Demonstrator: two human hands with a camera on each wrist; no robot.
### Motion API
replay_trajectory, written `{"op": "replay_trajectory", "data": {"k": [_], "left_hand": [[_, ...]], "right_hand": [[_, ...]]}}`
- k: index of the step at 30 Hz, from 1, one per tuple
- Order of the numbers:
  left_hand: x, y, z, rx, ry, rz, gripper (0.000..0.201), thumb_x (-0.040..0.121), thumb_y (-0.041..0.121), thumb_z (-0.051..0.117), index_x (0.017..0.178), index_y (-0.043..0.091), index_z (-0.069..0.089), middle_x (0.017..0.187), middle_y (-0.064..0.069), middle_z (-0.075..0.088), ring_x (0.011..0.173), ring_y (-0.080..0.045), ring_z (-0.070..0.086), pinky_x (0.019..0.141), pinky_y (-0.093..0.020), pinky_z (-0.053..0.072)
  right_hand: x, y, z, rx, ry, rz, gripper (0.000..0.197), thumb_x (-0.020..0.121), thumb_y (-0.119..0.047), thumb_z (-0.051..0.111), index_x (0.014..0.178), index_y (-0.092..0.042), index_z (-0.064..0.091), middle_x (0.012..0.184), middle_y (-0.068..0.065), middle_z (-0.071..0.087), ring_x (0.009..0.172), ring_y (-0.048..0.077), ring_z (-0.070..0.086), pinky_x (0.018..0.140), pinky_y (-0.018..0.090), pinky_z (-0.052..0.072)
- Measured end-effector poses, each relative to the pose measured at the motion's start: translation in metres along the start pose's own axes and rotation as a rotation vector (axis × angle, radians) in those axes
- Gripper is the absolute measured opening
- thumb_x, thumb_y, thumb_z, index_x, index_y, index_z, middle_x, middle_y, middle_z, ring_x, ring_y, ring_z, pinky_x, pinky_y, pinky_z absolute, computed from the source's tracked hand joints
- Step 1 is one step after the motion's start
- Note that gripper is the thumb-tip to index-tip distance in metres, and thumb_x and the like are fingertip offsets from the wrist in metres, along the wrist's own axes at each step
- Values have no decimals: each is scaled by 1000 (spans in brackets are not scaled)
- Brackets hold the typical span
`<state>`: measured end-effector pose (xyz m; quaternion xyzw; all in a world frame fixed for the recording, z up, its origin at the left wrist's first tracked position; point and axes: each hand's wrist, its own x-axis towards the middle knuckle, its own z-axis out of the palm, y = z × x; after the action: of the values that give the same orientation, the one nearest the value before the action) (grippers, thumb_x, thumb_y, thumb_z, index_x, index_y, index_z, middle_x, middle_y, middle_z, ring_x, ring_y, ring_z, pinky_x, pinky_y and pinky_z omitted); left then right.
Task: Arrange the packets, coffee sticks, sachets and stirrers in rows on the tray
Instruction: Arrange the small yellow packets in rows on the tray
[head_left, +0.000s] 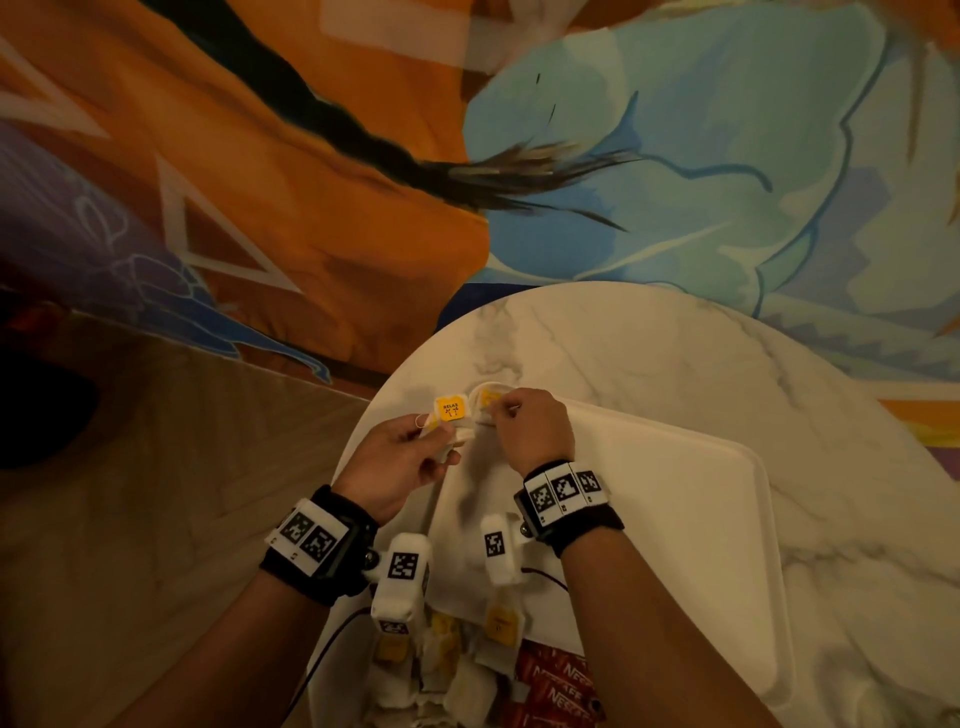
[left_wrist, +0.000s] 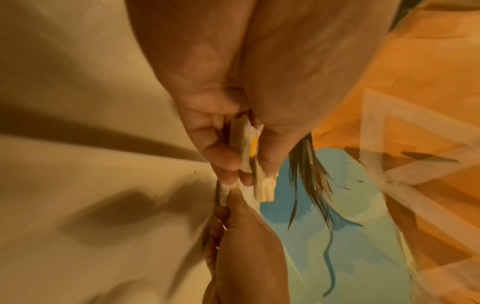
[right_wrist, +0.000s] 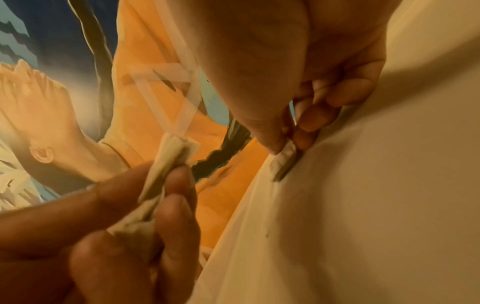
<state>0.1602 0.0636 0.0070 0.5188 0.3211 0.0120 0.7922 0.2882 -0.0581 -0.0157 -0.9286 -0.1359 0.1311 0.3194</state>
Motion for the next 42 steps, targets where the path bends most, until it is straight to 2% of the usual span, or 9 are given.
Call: {"op": "replay_trajectory", "data": {"k": [5,11,15,19,24,28,31,35,42], "left_hand": [[6,0,2,92,-25,20,9,96,17,65,99,11,71,77,0,69,74,-12,66,68,-25,50],[9,1,2,168,-72,35,9,94,17,67,102,14,70,77,1,72,74,-11,67,64,-24,45],[9,1,4,195,-130,31,18,91,17,69,107,9,69,78,-5,71,69,-9,66,56,-20,44],[10,1,10,242,-162,68,21,94,17,67,110,3,68,81,-9,70,70,-11,66,56,-19,46],[20,12,19,463,-27,184,38,101,33,56,93,-3,66,80,-6,71,64,-13,63,60,-26,46],[44,23,20,882,24,382,56,84,57,66,71,3,58,61,-1,57,53,-11,52,54,-24,41],[62,25,24,1219,-40,440,31,78,46,76,82,17,65,76,4,64,73,-17,63,66,-30,50],[74,21,30,1497,-140,454,23,84,33,72,99,16,71,102,-5,72,93,-25,68,83,-37,56],[81,19,37,1553,-101,432,13,93,24,61,92,15,71,98,-8,73,88,-25,67,76,-33,53]], "right_hand": [[-3,6,-8,82,-28,-49,20,93,-34,58,92,-23,75,98,-4,74,90,18,68,83,33,55],[-46,2,-30,399,-15,-208,11,93,-22,67,103,-23,71,98,-12,72,87,1,65,75,11,48],[-67,7,-33,418,-89,-343,18,92,-19,70,109,-23,71,102,-14,71,83,5,65,71,12,48],[-69,13,-35,300,-39,-407,20,90,-18,70,109,-26,73,99,-13,72,81,3,63,73,17,51],[-42,23,-48,216,68,-304,16,89,-17,71,103,-23,75,99,-8,74,78,5,64,76,22,53],[-15,30,-41,127,36,-207,15,88,-23,72,103,-25,75,100,-8,74,80,7,66,81,27,56],[-5,32,-32,5,-20,-184,18,88,-22,72,105,-22,75,105,-1,75,91,17,69,87,35,55],[-2,29,-36,-145,-140,-176,22,90,-28,70,110,-22,74,112,7,67,101,25,65,90,35,51],[-1,30,-43,-194,-79,-214,32,89,-23,67,122,-23,66,115,10,60,103,29,62,87,39,51]]}}
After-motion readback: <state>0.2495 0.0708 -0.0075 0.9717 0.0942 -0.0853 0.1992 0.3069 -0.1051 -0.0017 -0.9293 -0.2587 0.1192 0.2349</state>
